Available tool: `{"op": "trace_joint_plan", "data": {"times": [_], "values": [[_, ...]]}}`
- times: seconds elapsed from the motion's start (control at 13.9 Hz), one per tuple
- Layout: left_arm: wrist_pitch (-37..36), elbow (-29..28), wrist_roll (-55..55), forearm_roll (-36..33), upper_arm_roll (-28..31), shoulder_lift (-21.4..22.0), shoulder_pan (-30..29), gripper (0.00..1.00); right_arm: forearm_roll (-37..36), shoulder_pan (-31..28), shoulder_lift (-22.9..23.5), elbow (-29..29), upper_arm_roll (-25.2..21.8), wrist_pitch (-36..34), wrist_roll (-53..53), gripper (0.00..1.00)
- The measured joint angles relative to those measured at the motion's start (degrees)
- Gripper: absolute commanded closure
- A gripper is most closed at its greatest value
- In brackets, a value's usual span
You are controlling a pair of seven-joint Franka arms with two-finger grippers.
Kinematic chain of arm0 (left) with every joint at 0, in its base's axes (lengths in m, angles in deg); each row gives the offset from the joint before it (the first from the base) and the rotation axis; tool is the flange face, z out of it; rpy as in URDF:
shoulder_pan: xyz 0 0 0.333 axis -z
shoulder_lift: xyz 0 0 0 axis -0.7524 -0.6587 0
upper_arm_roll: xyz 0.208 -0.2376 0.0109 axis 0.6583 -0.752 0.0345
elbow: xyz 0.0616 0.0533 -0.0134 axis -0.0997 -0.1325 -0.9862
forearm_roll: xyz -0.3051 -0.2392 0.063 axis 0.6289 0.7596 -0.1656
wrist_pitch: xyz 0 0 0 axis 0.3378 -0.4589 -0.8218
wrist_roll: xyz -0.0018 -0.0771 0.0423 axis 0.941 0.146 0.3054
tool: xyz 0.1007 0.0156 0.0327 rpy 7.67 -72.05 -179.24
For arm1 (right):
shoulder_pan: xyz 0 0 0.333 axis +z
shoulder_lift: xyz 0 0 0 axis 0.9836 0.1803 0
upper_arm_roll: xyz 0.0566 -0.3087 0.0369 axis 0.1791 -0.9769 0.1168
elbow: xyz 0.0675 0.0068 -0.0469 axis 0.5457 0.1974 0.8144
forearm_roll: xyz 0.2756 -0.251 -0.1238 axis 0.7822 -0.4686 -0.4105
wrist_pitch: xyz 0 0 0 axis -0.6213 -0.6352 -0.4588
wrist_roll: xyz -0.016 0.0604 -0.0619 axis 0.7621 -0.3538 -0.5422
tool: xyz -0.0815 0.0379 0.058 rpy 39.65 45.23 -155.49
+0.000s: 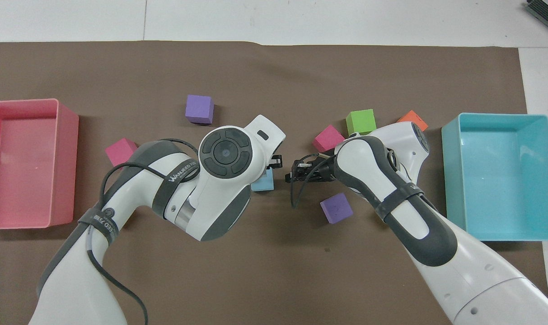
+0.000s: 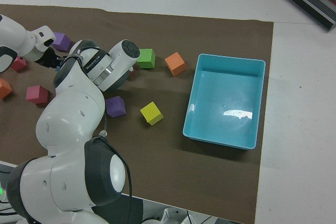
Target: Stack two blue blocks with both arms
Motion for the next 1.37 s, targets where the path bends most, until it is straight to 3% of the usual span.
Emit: {"op": "trace_joint_plan", "data": {"times": [1.37], "values": [[-0.1, -2.2, -0.3, 0.0, -0.2, -0.6, 1.6, 1.00, 0.0, 0.0, 0.0, 0.0, 0.0, 0.0, 0.0, 1.00]]}}
